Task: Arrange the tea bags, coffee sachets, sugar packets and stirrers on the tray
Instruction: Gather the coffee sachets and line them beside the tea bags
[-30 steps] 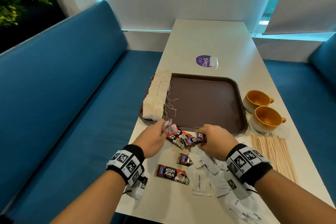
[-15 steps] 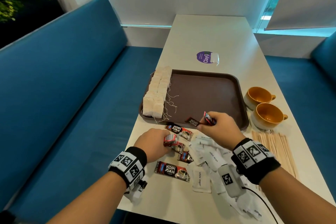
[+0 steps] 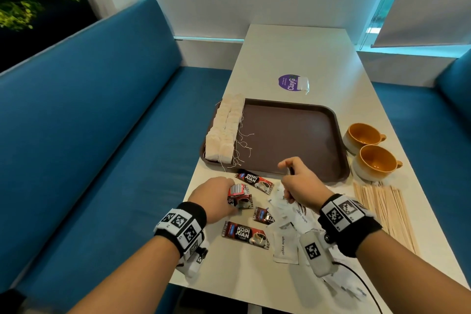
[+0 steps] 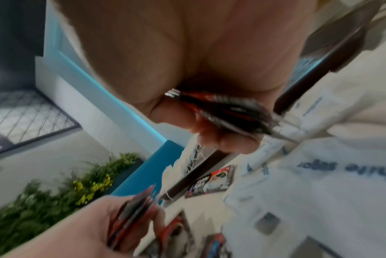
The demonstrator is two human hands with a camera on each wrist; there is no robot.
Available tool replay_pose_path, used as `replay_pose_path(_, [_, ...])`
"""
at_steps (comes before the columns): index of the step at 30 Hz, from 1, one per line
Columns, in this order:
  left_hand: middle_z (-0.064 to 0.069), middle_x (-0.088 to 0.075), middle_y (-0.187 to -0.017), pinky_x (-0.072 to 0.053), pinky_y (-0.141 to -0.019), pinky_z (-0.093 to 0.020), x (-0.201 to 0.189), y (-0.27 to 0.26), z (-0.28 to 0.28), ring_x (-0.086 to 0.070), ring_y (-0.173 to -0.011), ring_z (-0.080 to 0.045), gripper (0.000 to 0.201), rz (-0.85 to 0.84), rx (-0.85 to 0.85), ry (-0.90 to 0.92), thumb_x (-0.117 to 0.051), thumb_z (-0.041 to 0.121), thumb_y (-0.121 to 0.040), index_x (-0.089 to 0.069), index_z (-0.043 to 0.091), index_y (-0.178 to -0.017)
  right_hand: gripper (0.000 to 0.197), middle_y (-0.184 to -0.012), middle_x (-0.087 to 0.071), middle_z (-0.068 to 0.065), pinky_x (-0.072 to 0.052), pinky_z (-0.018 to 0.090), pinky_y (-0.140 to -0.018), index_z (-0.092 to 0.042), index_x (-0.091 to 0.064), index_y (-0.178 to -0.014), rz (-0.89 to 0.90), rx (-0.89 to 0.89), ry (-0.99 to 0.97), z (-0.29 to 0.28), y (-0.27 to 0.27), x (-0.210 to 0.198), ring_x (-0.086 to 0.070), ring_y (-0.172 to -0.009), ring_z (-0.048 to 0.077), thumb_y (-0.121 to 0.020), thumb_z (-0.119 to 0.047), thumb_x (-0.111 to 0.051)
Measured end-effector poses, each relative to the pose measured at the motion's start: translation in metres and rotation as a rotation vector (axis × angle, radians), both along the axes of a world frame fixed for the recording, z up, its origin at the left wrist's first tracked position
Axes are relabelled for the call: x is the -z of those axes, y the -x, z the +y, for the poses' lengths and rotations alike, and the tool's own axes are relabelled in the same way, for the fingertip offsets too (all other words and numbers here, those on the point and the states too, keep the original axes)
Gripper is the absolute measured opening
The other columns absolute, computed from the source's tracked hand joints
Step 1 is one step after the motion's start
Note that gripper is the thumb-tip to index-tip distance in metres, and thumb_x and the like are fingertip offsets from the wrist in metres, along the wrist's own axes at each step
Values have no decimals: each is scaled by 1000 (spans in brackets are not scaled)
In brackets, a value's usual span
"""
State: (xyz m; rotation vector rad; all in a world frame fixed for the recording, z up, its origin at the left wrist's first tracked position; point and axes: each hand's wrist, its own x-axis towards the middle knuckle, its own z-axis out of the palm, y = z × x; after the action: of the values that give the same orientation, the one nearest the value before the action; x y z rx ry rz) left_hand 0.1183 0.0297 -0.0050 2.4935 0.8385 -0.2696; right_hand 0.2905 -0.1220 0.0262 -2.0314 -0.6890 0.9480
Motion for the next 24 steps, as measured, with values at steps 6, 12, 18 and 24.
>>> replay_pose_path(6, [5,-49,-97,-45,-77,-33,0,8,7,-56,-90,-18,44,32,48,-33,-82,55,-77,-67,22,-104,13,-77,-61,1,-45,21,-56,-7,-66,-91,-346,-361,155,1,30,12,-53,-63,11,-92,-15,-56])
replay_pose_path(12, [6,-53,-86,-40,-70,-30,-12,33,2,-53,-82,-17,11,-138,-18,31,-64,33,-95,-57,30,-89,17,-73,-64,-5,-57,33,-73,-24,-56,-71,-537,-546,398,-5,46,22,-66,-77,20,-87,-18,-57])
replay_pose_path(18, [-1,-70,-91,-52,-73,-35,-7,59,-5,-63,-81,-20,21,-175,-60,220,-49,12,-97,-43,30,-104,58,-106,-69,-7,-56,31,-79,-41,-66,-124,-500,-664,344,-4,56,15,-64,-92,18,-83,-2,-52])
replay_pose_path(24, [3,-62,-101,-42,-74,-30,-1,50,-27,-56,-89,-17,12,-237,-26,177,-56,32,-103,-51,24,-111,13,-92,-68,-3,-55,34,-77,-28,-62,-88,-575,-457,232,-4,48,11,-64,-87,21,-86,-16,-58])
